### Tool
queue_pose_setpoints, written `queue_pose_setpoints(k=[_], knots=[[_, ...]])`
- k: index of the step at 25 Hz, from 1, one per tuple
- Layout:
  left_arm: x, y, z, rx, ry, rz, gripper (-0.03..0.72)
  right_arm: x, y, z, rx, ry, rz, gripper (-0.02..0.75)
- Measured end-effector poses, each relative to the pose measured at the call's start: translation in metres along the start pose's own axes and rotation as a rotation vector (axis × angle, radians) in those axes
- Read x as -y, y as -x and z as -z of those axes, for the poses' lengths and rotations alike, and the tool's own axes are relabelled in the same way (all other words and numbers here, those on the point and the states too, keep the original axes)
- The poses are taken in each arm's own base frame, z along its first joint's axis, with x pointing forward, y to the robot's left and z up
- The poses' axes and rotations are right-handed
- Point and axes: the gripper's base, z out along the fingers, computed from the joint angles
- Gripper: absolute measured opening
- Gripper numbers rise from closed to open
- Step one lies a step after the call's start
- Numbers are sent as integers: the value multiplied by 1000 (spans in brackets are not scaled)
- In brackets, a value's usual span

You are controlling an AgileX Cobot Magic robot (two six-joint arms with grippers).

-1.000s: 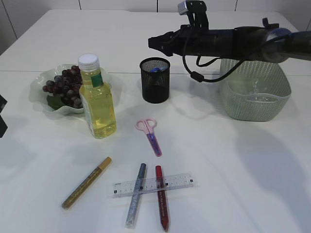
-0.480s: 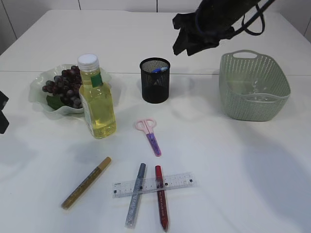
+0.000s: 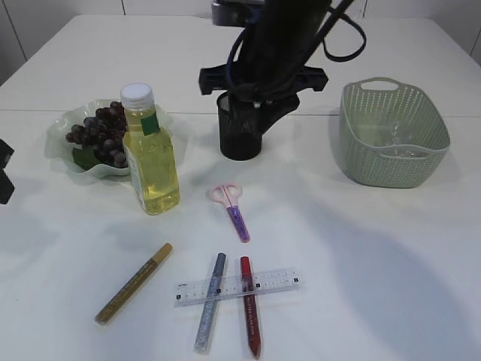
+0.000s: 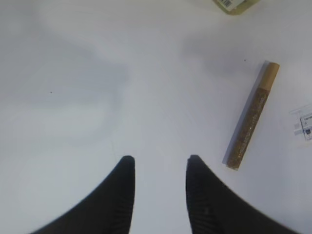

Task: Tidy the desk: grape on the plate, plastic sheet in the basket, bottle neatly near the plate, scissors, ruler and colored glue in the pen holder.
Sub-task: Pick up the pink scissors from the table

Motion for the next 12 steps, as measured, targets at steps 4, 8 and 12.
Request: queue_pose_setpoints(k=[4, 8, 12], knots=[[0, 1, 0, 16, 1, 0, 258, -21, -6, -17, -36, -27, 14, 333], [0, 2, 0, 19, 1, -1, 257, -28, -9, -39, -74, -51, 22, 333], [0, 2, 0, 19, 1, -2, 257, -28, -6, -57, -95, -65, 13, 333]])
